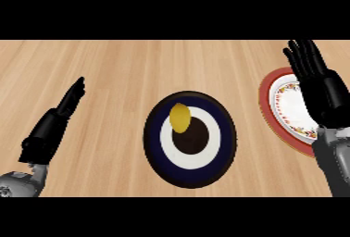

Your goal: Pick the lemon from the plate and place it in the plate

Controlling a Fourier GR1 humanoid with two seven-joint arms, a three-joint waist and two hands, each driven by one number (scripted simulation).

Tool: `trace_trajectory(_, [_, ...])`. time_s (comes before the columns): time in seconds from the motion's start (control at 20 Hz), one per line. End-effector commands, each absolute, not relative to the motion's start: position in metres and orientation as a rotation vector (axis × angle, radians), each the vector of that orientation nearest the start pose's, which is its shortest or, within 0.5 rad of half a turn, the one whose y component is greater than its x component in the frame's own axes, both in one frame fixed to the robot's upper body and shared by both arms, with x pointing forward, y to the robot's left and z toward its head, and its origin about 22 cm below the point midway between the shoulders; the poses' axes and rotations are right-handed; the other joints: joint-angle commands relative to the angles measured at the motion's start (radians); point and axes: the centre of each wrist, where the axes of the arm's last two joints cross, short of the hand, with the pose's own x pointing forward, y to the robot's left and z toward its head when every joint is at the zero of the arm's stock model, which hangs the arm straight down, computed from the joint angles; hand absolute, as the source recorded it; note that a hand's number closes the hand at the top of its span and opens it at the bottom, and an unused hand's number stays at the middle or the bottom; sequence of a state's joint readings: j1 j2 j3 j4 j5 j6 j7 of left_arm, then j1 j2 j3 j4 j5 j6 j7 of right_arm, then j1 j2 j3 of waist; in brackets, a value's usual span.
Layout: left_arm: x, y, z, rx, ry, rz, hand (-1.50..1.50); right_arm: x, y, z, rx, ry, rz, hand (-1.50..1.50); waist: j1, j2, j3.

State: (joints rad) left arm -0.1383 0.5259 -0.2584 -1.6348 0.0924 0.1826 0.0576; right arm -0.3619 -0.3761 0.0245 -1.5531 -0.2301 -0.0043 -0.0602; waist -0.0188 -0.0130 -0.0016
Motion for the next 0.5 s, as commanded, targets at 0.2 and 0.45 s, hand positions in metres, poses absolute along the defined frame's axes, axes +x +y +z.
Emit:
trace_trajectory(0.2, [0.275, 0.244, 0.101, 0.101, -1.845, -0.498, 0.0, 0.331, -0.232, 0.029, 0.298, -1.231, 0.115, -1.5, 0.091, 0.05, 0.002])
trace_trajectory(0.45, [0.276, 0.228, 0.088, -0.041, -1.796, -0.525, 0.0, 0.368, -0.233, 0.083, -0.178, -1.109, 0.748, -1.5, 0.11, 0.038, -0.004])
